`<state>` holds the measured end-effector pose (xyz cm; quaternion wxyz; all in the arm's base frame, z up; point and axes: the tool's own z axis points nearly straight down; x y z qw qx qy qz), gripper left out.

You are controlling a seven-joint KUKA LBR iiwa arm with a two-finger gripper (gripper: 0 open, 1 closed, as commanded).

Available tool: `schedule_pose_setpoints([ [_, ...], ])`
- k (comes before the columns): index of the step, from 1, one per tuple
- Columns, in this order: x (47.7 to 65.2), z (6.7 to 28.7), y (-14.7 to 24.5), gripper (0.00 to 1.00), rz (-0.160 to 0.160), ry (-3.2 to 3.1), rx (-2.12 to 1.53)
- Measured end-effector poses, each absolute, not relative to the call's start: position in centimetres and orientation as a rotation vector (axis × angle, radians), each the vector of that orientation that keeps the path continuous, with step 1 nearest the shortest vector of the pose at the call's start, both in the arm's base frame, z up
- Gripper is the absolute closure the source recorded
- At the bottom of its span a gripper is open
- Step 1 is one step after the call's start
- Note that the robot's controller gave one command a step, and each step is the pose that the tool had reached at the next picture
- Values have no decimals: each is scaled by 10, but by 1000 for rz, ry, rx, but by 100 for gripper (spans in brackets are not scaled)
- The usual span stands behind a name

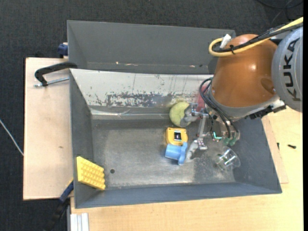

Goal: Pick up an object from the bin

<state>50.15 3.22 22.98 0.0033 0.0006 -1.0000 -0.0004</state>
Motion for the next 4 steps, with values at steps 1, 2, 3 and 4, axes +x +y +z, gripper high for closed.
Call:
schedule_pose_setpoints([
  [1, 503, 234, 32, 0, -2, -3144, 0],
  [2, 515, 182, 13, 0, -1, -3149, 87],
  [3, 520, 121, -6, 0, 1, -3136, 146],
  [4, 525, 86, 25, 100, -4, -3148, -304],
])
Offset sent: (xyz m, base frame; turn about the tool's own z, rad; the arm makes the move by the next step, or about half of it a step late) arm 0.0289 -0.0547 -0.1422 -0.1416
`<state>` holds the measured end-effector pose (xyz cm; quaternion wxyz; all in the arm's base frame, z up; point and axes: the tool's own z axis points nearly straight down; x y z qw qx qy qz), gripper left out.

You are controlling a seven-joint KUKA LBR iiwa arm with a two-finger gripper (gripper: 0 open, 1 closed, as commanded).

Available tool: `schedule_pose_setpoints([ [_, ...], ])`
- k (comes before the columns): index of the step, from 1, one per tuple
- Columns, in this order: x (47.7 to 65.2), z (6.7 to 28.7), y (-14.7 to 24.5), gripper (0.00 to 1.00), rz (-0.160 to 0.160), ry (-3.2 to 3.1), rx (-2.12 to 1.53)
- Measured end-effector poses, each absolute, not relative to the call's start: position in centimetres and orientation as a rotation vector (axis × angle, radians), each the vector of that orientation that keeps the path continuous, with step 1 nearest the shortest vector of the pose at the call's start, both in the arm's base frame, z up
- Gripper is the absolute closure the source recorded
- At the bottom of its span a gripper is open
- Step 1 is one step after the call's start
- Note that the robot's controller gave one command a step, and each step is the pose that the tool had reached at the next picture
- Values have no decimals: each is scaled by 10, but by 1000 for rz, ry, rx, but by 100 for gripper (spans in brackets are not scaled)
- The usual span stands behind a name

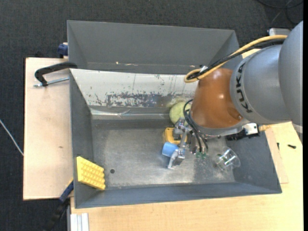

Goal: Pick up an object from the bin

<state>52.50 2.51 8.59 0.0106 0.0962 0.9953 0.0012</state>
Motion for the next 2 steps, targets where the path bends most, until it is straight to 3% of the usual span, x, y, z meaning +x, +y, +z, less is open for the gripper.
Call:
schedule_pose_setpoints([
  [1, 525, 86, 26, 100, 6, 3105, 300],
  [2, 549, 222, 23, 100, 3, 3125, 253],
])
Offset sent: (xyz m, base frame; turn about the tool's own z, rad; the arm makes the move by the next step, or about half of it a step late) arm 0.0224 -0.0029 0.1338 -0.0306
